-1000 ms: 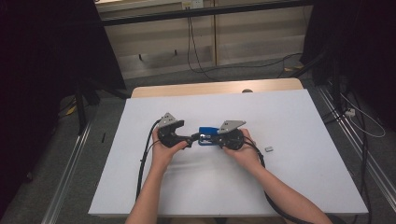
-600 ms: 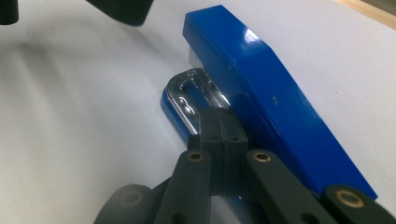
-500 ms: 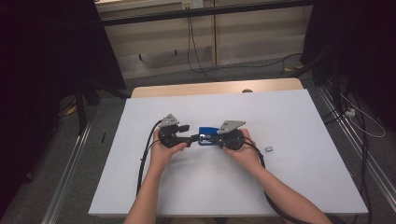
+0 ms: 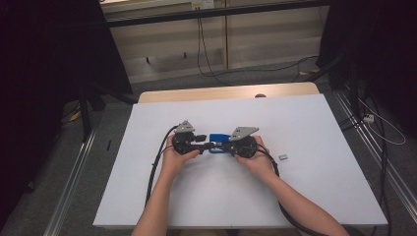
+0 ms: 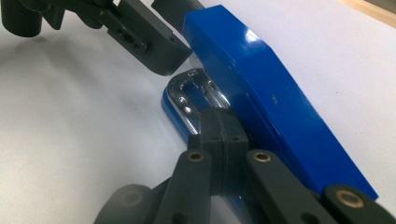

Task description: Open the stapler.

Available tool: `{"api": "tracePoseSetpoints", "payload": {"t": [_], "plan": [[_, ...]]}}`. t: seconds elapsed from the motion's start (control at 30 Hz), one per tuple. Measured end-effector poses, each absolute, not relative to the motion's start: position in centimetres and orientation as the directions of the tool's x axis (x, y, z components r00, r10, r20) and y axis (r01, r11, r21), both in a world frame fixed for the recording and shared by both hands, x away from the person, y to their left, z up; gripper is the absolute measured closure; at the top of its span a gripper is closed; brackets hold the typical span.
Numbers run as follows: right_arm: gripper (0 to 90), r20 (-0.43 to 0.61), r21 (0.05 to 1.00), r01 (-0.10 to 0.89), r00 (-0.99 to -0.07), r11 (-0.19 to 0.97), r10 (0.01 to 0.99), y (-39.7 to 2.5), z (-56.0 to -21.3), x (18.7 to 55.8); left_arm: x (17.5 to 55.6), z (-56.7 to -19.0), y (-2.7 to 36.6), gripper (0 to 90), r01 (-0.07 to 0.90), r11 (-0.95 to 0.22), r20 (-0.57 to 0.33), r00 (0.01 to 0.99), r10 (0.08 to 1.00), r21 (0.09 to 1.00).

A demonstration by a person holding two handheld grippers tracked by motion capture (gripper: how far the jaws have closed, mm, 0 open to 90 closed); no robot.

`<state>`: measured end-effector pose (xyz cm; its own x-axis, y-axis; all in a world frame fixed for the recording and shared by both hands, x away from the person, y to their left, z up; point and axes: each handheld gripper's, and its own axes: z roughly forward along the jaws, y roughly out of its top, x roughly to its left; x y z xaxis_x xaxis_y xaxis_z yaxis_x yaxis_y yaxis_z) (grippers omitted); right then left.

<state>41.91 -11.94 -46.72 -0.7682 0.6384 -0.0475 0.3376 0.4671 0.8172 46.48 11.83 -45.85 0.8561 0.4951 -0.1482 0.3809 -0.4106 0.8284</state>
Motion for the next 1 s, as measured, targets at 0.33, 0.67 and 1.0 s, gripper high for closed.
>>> {"api": "tracePoseSetpoints", "payload": {"t": [0.33,0.67,1.0], "plan": [[90.0,-0.047,0.817,0.338,-0.768,0.467,0.638,-11.9,-46.7,41.9,46.8,-45.9,11.5,60.2,0.351,-0.431,-0.129,0.876,0.464,0.831],[90.0,-0.047,0.817,0.337,-0.769,0.467,0.638,-11.9,-46.7,41.9,46.9,-45.3,10.9,65.2,0.304,-0.437,-0.101,0.898,0.428,0.847],[90.0,-0.044,0.818,0.339,-0.769,0.465,0.638,-12.0,-46.7,41.9,46.8,-43.8,10.0,71.5,0.278,-0.386,-0.113,0.911,0.397,0.88]]}}
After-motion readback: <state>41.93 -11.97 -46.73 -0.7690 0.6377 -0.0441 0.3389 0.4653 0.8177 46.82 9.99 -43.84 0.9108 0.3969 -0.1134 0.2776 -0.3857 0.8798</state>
